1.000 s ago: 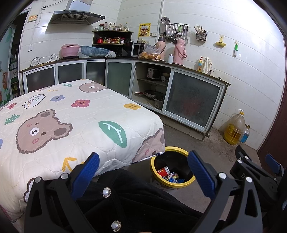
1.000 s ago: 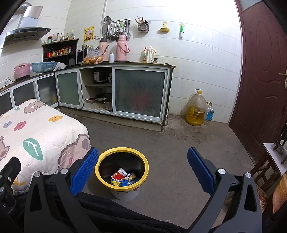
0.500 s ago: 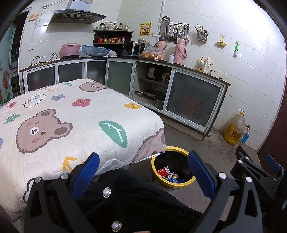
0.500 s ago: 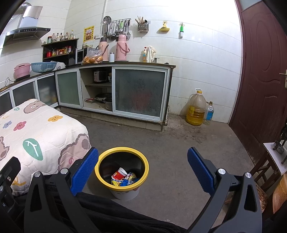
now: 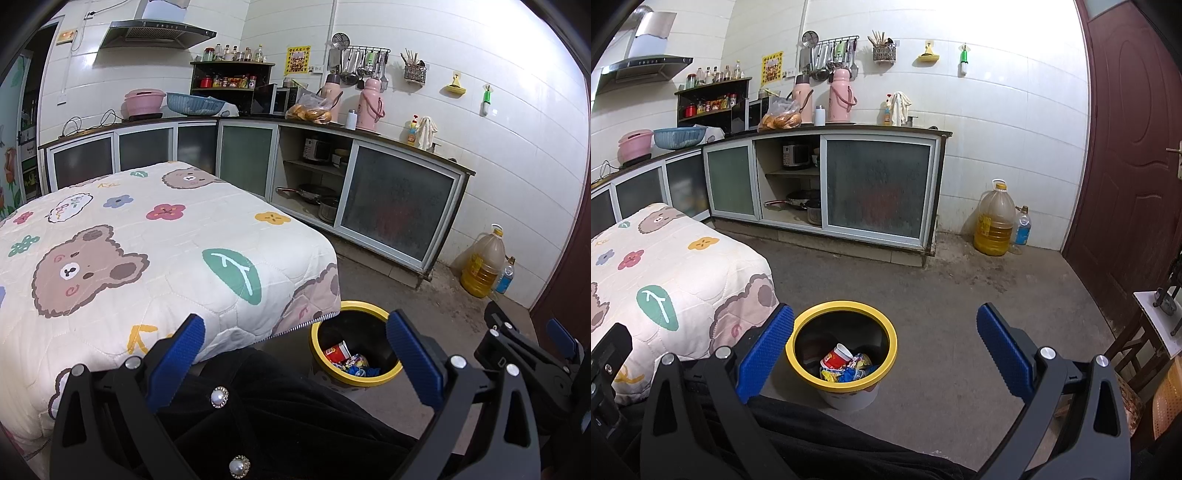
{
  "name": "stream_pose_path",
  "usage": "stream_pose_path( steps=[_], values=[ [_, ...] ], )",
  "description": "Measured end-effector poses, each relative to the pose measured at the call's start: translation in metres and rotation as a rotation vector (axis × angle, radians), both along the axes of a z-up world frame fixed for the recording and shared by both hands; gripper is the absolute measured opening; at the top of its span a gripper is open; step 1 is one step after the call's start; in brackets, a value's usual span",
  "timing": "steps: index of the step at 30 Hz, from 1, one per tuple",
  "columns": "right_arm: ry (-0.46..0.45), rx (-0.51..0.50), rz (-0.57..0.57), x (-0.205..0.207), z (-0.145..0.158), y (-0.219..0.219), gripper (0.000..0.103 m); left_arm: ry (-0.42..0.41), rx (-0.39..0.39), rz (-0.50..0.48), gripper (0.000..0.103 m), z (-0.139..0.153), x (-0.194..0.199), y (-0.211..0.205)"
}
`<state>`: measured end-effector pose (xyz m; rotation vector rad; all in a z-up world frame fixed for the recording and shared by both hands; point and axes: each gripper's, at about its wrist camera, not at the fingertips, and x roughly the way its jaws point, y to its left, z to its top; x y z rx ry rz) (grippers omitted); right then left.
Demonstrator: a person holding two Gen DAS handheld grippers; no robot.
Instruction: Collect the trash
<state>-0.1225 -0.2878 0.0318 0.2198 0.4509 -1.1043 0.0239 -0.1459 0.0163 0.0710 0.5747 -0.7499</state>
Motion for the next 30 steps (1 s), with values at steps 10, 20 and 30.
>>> stream_pose_path(
  steps=[10,20,30],
  values=[
    [0.000,0.004,-0.002,0.0008,-0.0003,0.0002,0.095,0.002,0.002,-0.002,0.095,0.0003,0.0003,-0.0001],
    [0.001,0.007,-0.002,0.0009,-0.0006,-0.0002,0.095,0.002,0.001,-0.001,0.095,0.0004,0.0000,-0.0003],
    [0.001,0.008,-0.002,0.0010,-0.0004,0.0000,0.095,0.002,0.001,-0.005,0.095,-0.0002,0.0004,-0.0001]
  ],
)
